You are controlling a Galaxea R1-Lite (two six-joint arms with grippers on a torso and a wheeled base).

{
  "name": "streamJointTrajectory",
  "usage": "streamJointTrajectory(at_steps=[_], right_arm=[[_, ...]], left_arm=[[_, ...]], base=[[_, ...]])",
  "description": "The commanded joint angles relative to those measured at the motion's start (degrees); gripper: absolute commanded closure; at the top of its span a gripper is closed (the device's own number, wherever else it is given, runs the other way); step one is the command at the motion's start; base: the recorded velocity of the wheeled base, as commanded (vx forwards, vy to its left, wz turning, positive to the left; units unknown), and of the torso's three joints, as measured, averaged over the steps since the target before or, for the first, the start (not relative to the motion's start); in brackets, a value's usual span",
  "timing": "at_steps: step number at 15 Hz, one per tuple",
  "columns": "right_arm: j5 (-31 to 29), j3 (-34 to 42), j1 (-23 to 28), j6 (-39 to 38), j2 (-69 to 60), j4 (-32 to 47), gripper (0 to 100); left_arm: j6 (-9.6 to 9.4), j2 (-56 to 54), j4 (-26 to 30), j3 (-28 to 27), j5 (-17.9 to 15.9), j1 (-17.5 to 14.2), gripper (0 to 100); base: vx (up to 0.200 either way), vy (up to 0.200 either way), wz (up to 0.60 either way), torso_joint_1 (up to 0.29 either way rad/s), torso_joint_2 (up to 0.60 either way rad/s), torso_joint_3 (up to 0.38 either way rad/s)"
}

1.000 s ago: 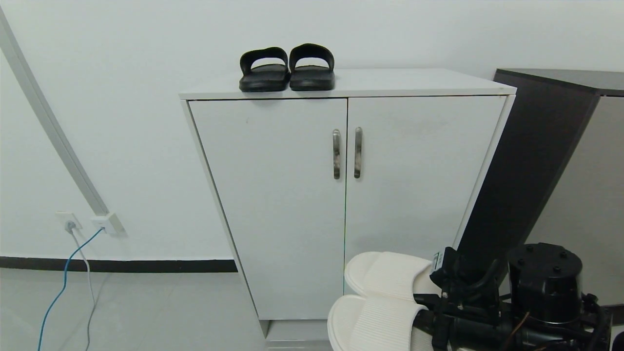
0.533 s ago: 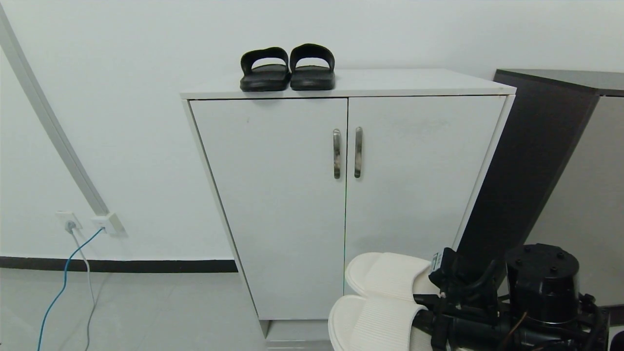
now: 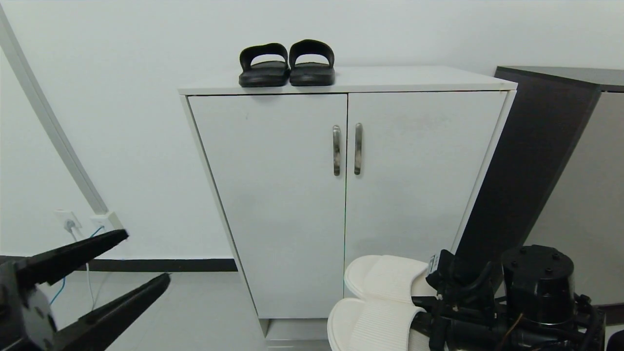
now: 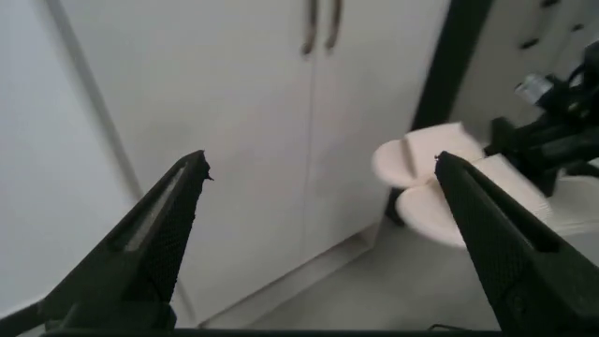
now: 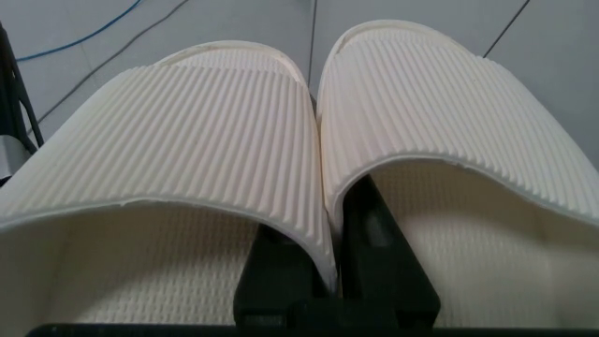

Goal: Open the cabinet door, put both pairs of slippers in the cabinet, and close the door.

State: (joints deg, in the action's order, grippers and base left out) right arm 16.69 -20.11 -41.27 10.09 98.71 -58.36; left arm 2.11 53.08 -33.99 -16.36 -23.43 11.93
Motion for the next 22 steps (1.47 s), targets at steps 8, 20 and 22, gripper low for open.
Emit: streamJointTrajectory(at_steps=[8,20,22], right_arm=[[0.01,0.08,-0.04,-0.07,-0.18,0.00,100],[0.10,0.51,-0.22,-0.07,-0.09,-0.09,100],[0.10,0.69,-0.13,-0.07,-0.01,-0.09,100]], left_arm=[[6.59,26.73,-9.43,-15.90,1.37,13.99,0],[14.50,51.86,-9.08,-49.65,2.16,25.07,0],[18.11,56.79,-9.08,-55.89,1.63,24.89,0]], base=[[0.000,0.000,0.00,0.000,0.00,0.000],[0.000,0.000,0.00,0.000,0.00,0.000],[0.000,0.000,0.00,0.000,0.00,0.000]])
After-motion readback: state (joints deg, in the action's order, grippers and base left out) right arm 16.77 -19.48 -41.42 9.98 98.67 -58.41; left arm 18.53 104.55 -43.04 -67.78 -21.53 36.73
